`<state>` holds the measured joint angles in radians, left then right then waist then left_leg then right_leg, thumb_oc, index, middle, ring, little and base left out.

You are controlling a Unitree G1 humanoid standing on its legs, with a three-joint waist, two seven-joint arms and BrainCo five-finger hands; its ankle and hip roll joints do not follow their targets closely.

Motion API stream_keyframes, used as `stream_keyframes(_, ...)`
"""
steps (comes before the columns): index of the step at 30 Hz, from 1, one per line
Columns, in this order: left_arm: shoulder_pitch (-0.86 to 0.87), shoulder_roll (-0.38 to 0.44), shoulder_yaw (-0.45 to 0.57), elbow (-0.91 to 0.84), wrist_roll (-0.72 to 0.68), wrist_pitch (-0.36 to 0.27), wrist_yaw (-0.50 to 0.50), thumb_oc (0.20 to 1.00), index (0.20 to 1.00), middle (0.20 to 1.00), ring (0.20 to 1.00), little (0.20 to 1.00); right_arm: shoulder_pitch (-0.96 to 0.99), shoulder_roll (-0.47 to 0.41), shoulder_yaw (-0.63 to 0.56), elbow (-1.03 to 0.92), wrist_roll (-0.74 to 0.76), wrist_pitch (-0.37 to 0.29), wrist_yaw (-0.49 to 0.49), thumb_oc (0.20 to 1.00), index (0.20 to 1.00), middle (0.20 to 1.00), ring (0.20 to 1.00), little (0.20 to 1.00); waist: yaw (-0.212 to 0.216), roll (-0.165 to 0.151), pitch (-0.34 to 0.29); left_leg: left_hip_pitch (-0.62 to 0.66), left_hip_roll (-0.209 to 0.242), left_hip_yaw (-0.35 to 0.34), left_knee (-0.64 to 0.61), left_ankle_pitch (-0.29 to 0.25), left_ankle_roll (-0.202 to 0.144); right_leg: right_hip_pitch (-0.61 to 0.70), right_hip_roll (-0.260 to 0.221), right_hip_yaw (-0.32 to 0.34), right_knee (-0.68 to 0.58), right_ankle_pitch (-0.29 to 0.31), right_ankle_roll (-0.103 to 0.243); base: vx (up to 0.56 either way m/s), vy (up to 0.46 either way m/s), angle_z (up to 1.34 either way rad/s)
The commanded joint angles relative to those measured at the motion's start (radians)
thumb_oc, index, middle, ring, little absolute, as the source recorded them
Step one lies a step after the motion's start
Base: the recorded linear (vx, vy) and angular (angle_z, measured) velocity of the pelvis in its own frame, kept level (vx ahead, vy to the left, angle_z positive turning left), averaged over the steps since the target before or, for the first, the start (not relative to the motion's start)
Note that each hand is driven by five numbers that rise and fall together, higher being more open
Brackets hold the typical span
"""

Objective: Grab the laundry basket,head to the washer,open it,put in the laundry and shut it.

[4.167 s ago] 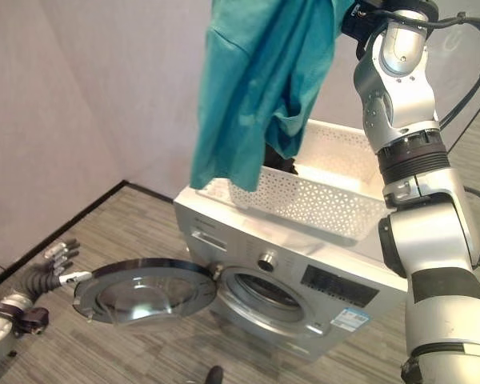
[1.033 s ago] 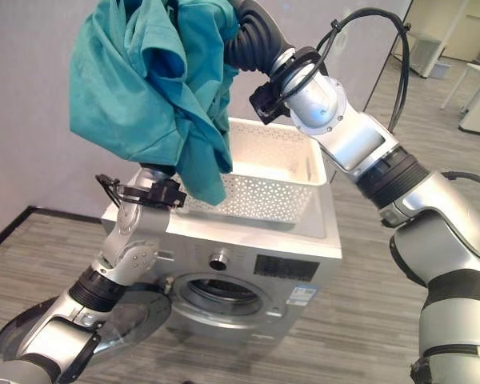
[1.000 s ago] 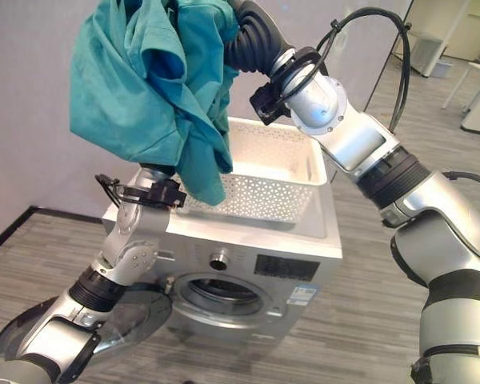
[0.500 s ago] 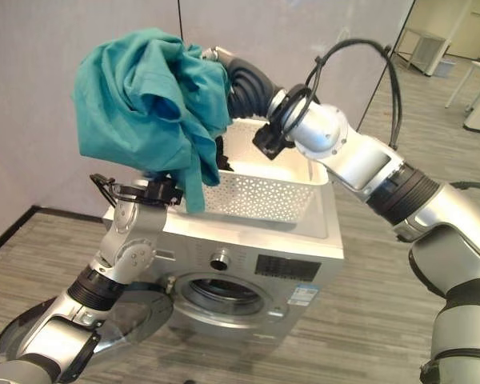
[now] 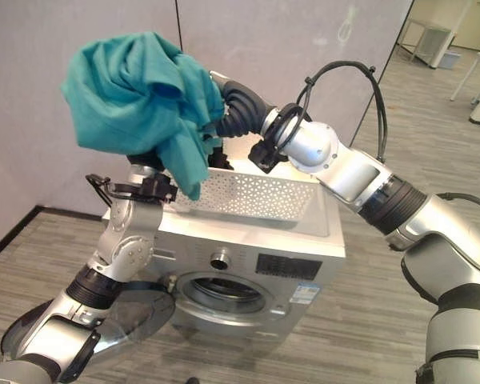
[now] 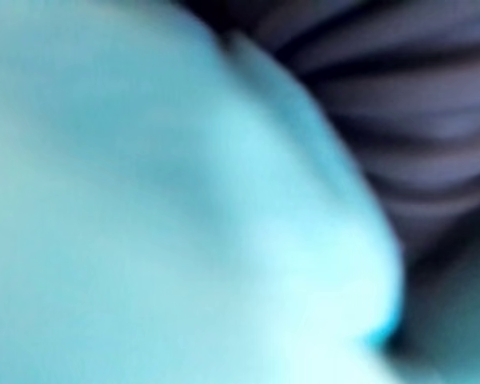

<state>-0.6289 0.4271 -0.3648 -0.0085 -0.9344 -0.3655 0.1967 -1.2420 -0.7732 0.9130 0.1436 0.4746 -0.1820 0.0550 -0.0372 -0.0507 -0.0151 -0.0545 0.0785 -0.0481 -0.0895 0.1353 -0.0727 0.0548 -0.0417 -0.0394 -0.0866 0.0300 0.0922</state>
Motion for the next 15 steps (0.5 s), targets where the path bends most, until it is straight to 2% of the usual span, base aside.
stream_keyframes(1, -0.153, -0.010, 0.001, -0.057, 0.026, -0.075, -0.046, 0.200, 0.200, 0.200, 0.200, 0.200, -0.006, 0.027, 0.014, 0.016, -0.041, -0.005, 0.014, 1.000, 1.000, 1.000, 1.000, 1.000, 0.027, -0.066, 0.006, 0.055, 0.000, -0.006, 0.002, -0.113, -0.016, 0.003, -0.045, -0.011, 0.025, -0.055, 0.034, 0.00, 0.000, 0.00)
stream_keyframes(5, -0.122, -0.016, 0.032, -0.067, 0.003, -0.082, -0.053, 0.200, 0.200, 0.200, 0.200, 0.200, 0.036, 0.003, -0.064, 0.005, -0.054, -0.023, -0.022, 1.000, 1.000, 1.000, 1.000, 1.000, 0.027, -0.064, 0.004, 0.062, 0.000, -0.007, 0.002, -0.119, -0.013, 0.006, -0.045, -0.008, 0.025, -0.059, 0.035, 0.03, -0.006, 0.00)
stream_keyframes(7, -0.089, -0.005, 0.063, -0.076, 0.000, -0.085, -0.059, 0.200, 0.200, 0.200, 0.200, 0.200, 0.073, -0.046, -0.138, 0.004, -0.080, -0.037, -0.058, 1.000, 1.000, 1.000, 1.000, 1.000, 0.024, -0.059, 0.000, 0.066, 0.000, -0.004, 0.002, -0.122, -0.011, 0.009, -0.046, -0.007, 0.024, -0.061, 0.035, 0.04, -0.006, 0.00)
stream_keyframes(9, -0.042, 0.006, 0.100, -0.095, -0.008, -0.087, -0.072, 0.200, 0.200, 0.200, 0.200, 0.200, 0.153, -0.095, -0.276, 0.021, -0.106, -0.053, -0.119, 1.000, 1.000, 1.000, 1.000, 1.000, 0.022, -0.050, -0.004, 0.064, -0.002, -0.003, 0.002, -0.117, -0.008, 0.004, -0.047, -0.007, 0.027, -0.057, 0.036, 0.00, 0.000, 0.00)
stream_keyframes(10, -0.041, 0.006, 0.098, -0.095, -0.008, -0.087, -0.072, 0.200, 0.200, 0.200, 0.200, 0.200, 0.157, -0.095, -0.279, 0.019, -0.107, -0.052, -0.119, 1.000, 1.000, 1.000, 1.000, 1.000, 0.022, -0.052, -0.005, 0.063, -0.002, -0.003, 0.002, -0.117, -0.008, 0.003, -0.047, -0.007, 0.027, -0.057, 0.036, 0.00, 0.000, 0.00)
stream_keyframes(11, -0.012, 0.008, 0.119, -0.103, -0.025, -0.084, -0.083, 0.200, 0.200, 0.200, 0.200, 0.200, 0.207, -0.102, -0.371, 0.029, -0.149, -0.062, -0.165, 1.000, 1.000, 1.000, 1.000, 1.000, 0.021, -0.045, -0.006, 0.065, -0.003, -0.003, 0.002, -0.120, -0.006, 0.004, -0.047, -0.007, 0.028, -0.060, 0.036, 0.00, 0.000, 0.00)
stream_keyframes(12, -0.011, 0.009, 0.117, -0.104, -0.026, -0.084, -0.083, 0.200, 0.200, 0.200, 0.200, 0.200, 0.212, -0.102, -0.374, 0.027, -0.150, -0.061, -0.166, 1.000, 1.000, 1.000, 1.000, 1.000, 0.023, -0.046, -0.006, 0.066, -0.003, -0.003, 0.002, -0.120, -0.006, 0.005, -0.047, -0.007, 0.028, -0.060, 0.036, 0.00, 0.000, 0.00)
stream_keyframes(14, 0.027, 0.023, 0.128, -0.124, 0.002, -0.080, -0.094, 0.200, 0.200, 0.200, 0.200, 0.200, 0.270, -0.111, -0.505, 0.079, -0.248, -0.065, -0.268, 1.000, 1.000, 1.000, 1.000, 1.000, 0.022, -0.036, -0.008, 0.069, -0.004, -0.004, 0.002, -0.124, -0.003, 0.008, -0.047, -0.007, 0.030, -0.065, 0.034, 0.00, 0.000, 0.00)
stream_keyframes(15, 0.027, 0.023, 0.126, -0.125, 0.003, -0.080, -0.093, 0.200, 0.200, 0.200, 0.200, 0.200, 0.274, -0.110, -0.508, 0.077, -0.250, -0.064, -0.269, 1.000, 1.000, 1.000, 1.000, 1.000, 0.023, -0.037, -0.009, 0.070, -0.004, -0.004, 0.002, -0.124, -0.003, 0.009, -0.047, -0.007, 0.030, -0.065, 0.034, 0.00, 0.000, 0.00)
